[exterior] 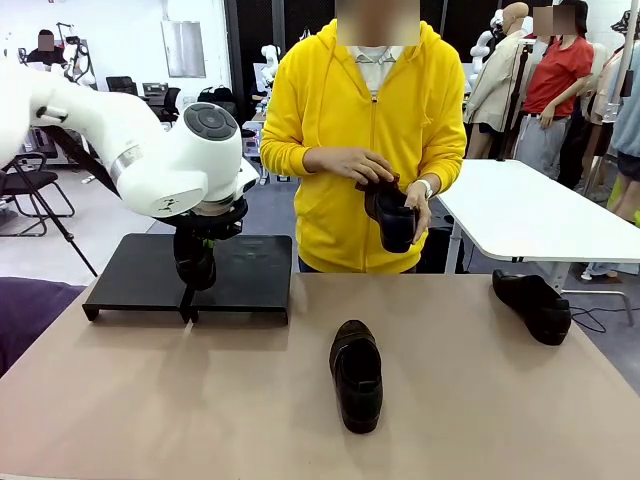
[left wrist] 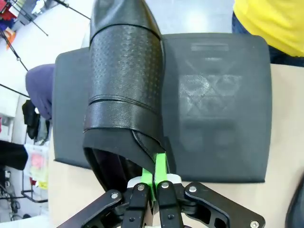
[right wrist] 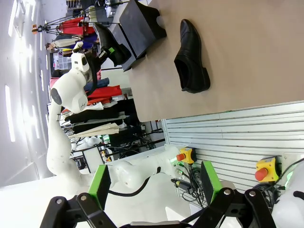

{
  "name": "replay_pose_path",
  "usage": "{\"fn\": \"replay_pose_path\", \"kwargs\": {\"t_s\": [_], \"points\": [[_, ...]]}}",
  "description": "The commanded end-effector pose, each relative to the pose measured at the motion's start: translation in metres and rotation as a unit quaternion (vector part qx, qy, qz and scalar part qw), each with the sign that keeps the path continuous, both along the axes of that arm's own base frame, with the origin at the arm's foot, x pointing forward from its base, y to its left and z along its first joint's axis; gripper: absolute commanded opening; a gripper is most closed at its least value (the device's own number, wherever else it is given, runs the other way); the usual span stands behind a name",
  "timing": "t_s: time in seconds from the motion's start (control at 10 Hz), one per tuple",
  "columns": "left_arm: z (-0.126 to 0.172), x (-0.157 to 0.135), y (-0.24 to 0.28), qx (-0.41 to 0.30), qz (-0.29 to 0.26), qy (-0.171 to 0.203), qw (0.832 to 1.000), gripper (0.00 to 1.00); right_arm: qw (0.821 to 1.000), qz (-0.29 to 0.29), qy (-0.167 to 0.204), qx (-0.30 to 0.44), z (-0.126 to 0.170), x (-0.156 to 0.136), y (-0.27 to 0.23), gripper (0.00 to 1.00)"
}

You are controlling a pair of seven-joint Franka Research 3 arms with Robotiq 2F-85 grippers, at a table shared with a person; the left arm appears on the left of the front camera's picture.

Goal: Organize the shoes by placing them on the stand.
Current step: Place the Shoe from the middle of the table onto the Shoes Stand.

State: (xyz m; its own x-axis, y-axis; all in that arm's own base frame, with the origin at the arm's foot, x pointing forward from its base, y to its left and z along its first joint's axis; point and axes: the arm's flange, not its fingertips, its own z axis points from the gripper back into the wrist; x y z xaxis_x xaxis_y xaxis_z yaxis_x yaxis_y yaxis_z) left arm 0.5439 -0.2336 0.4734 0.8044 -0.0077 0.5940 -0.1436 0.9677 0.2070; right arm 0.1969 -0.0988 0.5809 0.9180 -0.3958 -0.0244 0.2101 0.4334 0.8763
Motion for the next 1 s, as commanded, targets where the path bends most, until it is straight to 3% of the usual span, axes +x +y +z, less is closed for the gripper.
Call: {"fn": "replay_pose_path", "kwargs": {"t_s": [0.0, 0.6, 0.8, 0.9], "points": [[-0.007, 0.024, -0.012, 0.0, 0.033, -0.006, 0.999, 0.0, 1.0, 0.004, -0.008, 0.005, 0.004, 0.0, -0.001, 1.0], [-0.028, 0.048, -0.017, 0.014, 0.042, 0.026, 0.999, 0.0, 1.0, 0.004, -0.008, 0.005, 0.004, 0.0, -0.001, 1.0], [-0.026, 0.048, -0.017, 0.008, 0.037, 0.018, 0.999, 1.0, 1.0, 0.004, -0.008, 0.005, 0.004, 0.0, -0.001, 1.0], [-0.025, 0.048, -0.017, 0.005, 0.036, 0.016, 0.999, 1.0, 1.0, 0.004, -0.008, 0.005, 0.004, 0.0, -0.001, 1.0]]}}
